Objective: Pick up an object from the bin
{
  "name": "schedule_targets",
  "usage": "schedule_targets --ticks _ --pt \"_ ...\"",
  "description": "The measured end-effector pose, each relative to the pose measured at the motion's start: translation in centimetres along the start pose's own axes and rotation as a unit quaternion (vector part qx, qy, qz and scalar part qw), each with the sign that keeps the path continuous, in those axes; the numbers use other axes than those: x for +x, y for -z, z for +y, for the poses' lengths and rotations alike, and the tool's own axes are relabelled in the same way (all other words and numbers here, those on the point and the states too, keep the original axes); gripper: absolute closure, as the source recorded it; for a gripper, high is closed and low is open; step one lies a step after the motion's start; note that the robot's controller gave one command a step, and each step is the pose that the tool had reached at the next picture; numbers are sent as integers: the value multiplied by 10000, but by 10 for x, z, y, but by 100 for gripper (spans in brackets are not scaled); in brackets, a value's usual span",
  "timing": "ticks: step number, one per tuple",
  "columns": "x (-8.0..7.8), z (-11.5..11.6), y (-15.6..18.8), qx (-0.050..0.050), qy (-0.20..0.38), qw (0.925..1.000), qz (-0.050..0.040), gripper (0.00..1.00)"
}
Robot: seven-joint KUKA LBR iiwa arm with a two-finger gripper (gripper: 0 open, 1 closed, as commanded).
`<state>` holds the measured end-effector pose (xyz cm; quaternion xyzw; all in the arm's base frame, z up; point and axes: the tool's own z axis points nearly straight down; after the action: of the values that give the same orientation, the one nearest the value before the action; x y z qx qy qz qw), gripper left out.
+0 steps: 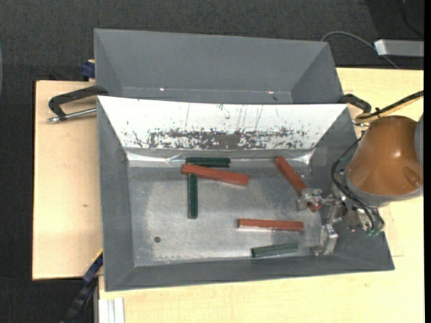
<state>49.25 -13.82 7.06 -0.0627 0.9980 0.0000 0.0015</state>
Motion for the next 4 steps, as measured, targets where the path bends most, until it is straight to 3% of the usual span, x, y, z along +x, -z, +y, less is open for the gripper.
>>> schedule_targets --ticks 1,2,3,4 --pt "0 0 0 0 1 10000 0 0" --pt "-17 54 17 2 -189 9998 -7 0" --pt "-46 87 0 -2 -432 9991 -10 100" --pt "-46 87 0 -2 -432 9991 -10 100"
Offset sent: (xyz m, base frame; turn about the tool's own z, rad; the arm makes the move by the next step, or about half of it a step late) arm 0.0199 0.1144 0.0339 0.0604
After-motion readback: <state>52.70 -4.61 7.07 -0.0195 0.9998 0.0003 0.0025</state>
